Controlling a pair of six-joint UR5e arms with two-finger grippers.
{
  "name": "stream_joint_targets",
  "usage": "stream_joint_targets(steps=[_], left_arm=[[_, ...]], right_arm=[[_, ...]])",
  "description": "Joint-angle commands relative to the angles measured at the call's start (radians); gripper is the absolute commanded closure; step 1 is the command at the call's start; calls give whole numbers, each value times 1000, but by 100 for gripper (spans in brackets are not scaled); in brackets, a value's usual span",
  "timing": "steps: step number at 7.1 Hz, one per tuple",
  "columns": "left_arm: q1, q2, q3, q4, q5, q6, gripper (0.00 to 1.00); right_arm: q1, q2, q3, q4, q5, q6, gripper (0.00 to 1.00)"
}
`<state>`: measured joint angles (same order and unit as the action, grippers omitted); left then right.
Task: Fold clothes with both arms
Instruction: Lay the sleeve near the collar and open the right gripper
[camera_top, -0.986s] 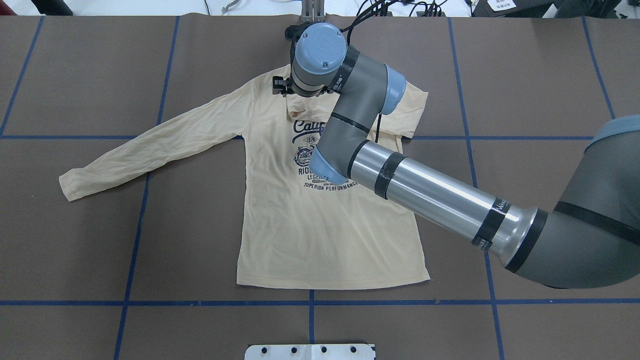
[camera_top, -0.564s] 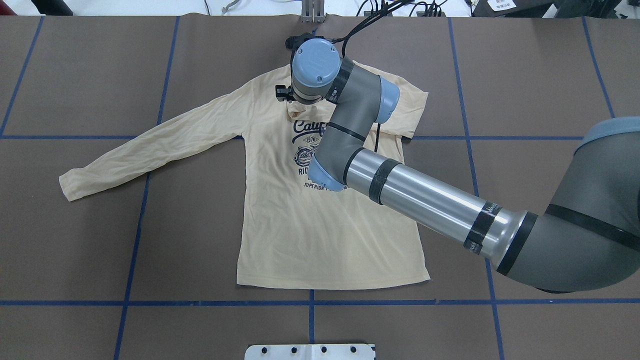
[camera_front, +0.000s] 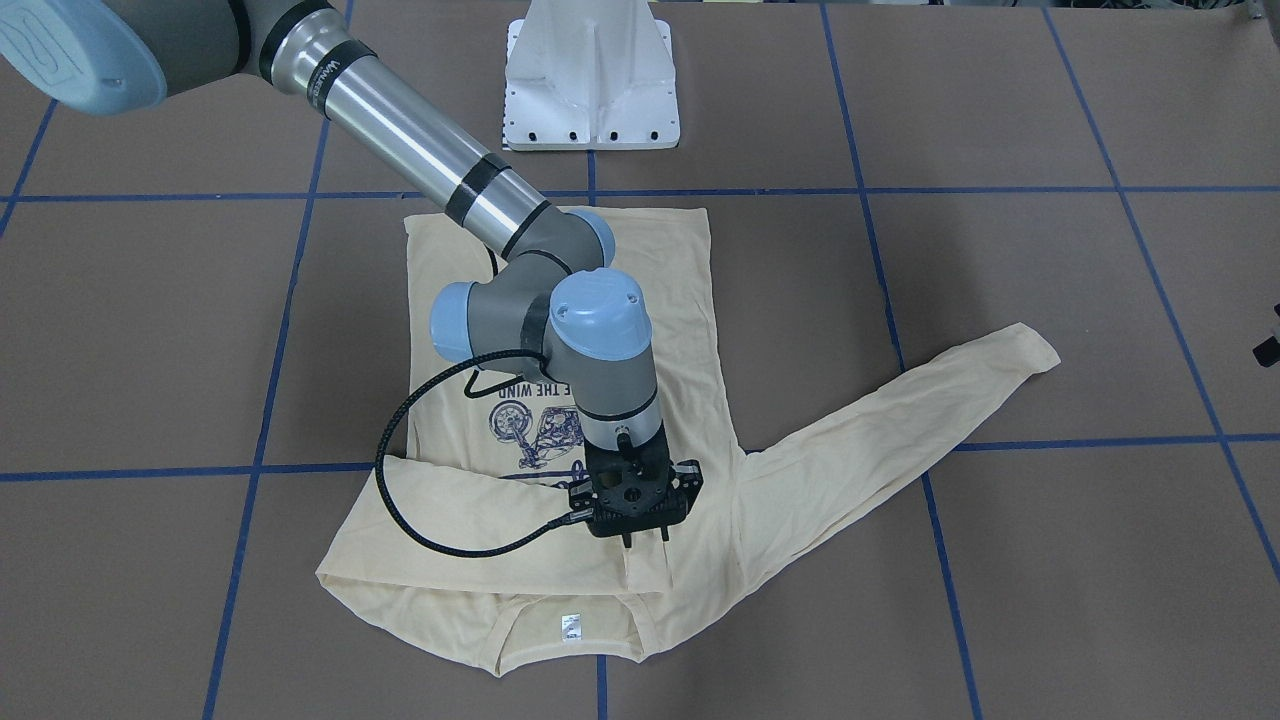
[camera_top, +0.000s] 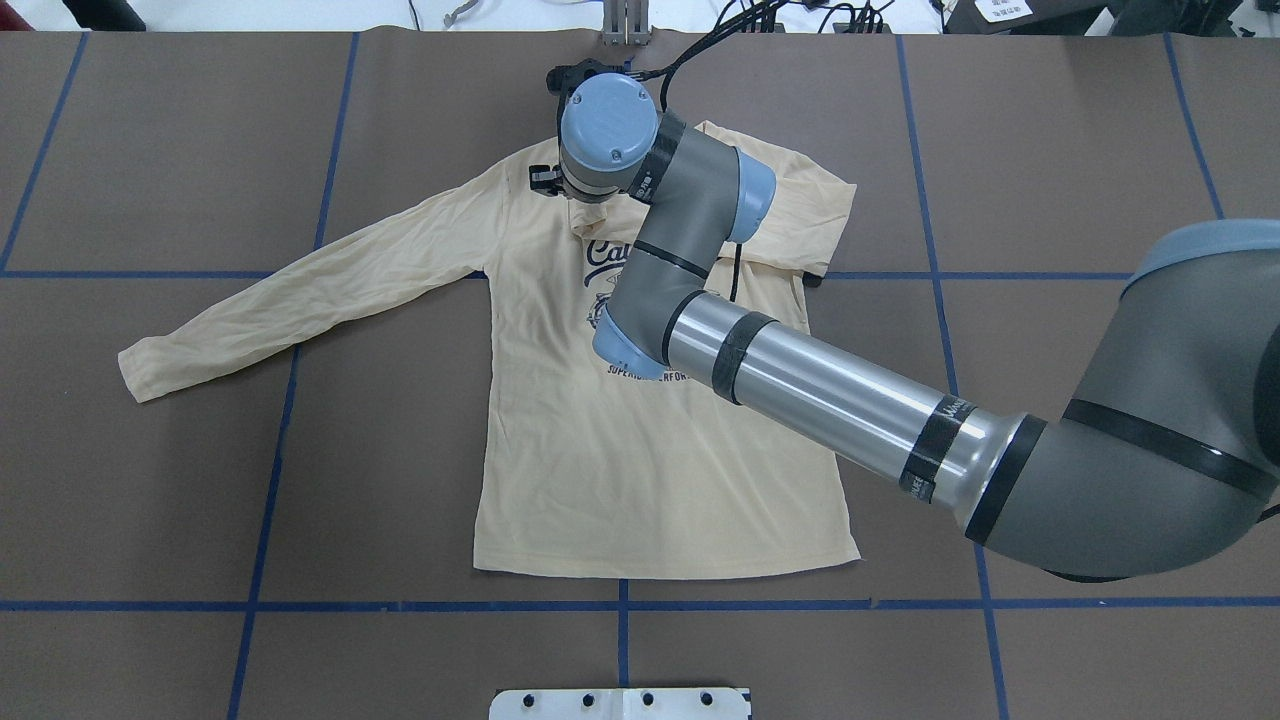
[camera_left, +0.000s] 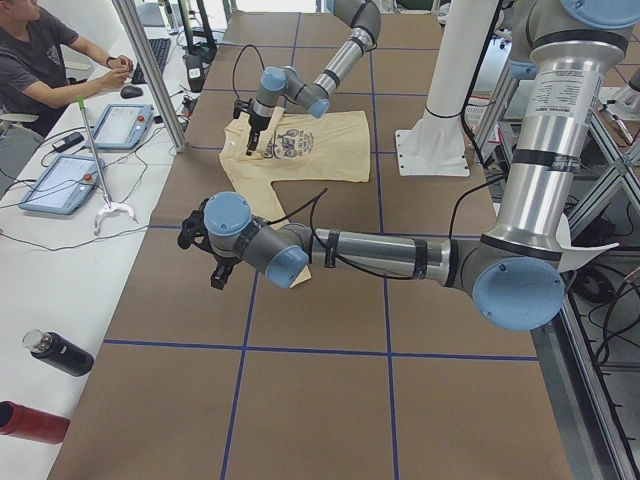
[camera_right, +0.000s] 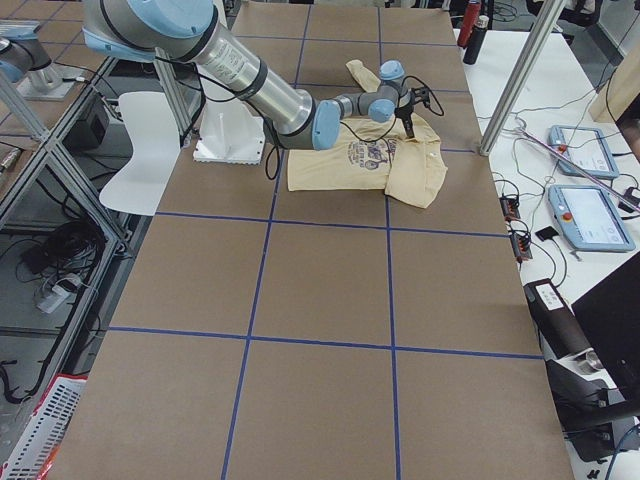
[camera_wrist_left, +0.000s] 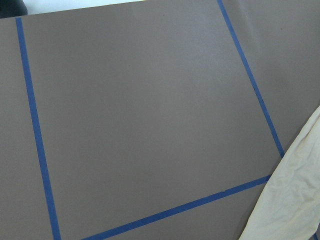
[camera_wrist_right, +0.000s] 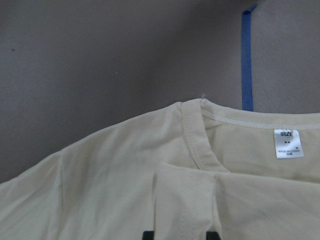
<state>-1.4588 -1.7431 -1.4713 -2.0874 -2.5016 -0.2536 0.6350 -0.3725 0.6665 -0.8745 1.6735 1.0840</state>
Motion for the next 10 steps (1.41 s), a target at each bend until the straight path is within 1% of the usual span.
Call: stream_joint_targets(steps=[1,5,6,9,10], left_arm=[[0,-3,5,1,1,-1,1],[0,-7,6,1,1,-1,1],[0,-7,5,3,1,-3,1],[0,-12,3,4,4,-6,1],[5,-13,-12,1,16,-74,1]], right_arm=[[-11,7,-1,0,0,1,100],[-50,49,10,6,2,1,100],[-51,52,11,6,2,1,1],[-51,57,11,5,-1,4,0],[-48,57,22,5,0,16,0]])
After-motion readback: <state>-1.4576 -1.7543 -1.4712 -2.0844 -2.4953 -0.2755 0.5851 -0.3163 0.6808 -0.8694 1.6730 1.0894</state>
